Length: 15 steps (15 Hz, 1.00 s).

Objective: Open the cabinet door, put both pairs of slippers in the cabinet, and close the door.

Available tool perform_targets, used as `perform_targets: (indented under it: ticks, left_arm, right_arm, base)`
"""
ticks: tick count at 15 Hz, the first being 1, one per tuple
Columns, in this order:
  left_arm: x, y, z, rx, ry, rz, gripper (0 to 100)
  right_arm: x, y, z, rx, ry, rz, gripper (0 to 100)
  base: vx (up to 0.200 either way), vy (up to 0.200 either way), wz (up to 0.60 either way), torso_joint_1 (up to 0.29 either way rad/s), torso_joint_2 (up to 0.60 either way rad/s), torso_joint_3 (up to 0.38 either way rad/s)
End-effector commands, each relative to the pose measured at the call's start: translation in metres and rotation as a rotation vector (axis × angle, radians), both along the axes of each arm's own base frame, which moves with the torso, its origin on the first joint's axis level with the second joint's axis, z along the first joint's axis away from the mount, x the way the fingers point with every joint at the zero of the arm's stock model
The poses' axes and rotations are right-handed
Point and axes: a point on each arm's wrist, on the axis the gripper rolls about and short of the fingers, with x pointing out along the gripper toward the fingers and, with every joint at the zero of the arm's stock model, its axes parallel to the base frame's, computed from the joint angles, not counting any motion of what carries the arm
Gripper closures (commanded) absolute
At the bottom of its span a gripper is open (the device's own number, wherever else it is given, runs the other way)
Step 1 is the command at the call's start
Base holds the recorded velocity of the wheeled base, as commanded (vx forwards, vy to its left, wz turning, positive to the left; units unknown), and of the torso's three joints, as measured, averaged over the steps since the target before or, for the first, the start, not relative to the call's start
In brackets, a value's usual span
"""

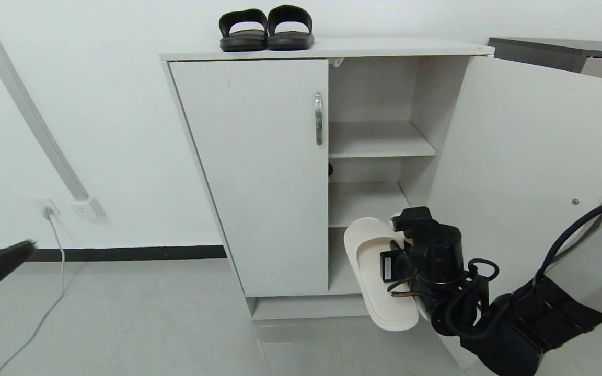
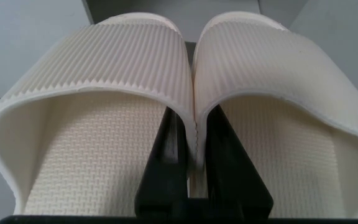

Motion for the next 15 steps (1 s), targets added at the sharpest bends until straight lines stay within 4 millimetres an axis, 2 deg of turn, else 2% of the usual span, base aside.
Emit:
perform_targets:
  ticks: [1,3,4,5,8,13,15]
  left_arm:
    - [-0.070,0.012,-0.053,0.093,-0.061,0.338,100]
    - [-0.080,0.010,-0.089,0.096,-0.065,0.360,100]
    - [-0.081,0.010,-0.097,0.096,-0.061,0.356,100]
    - [-0.081,0.010,-0.119,0.097,-0.046,0.346,100]
    - [-0.073,0.011,-0.146,0.106,-0.006,0.341,100]
    - [-0.073,0.012,-0.147,0.105,0.000,0.392,100]
    - [-0.074,0.014,-0.148,0.150,0.016,0.504,100]
  right_arm:
    - [0.003,0.002,-0.004,-0.005,0.004,-0.005,100]
    - [0.001,0.003,-0.005,-0.010,0.008,0.001,100]
    - [0.000,0.003,-0.006,-0.011,0.010,0.003,100]
    - [0.000,0.003,-0.006,-0.011,0.011,0.002,100]
    - [0.000,0.003,-0.007,-0.012,0.012,0.002,100]
    - [0.000,0.004,-0.008,-0.015,0.014,0.004,100]
    - [-0.002,0.005,-0.009,-0.018,0.016,0.010,100]
  base:
    - [0.000,0.000,0.00,0.000,0.00,0.000]
    - [0.000,0.000,0.00,0.000,0.00,0.000]
    - [0.000,0.000,0.00,0.000,0.00,0.000]
    - [0.000,0.000,0.00,0.000,0.00,0.000]
    - [0.000,0.000,0.00,0.000,0.00,0.000]
    - [0.000,0.000,0.00,0.000,0.00,0.000]
    - [0.000,0.000,0.00,0.000,0.00,0.000]
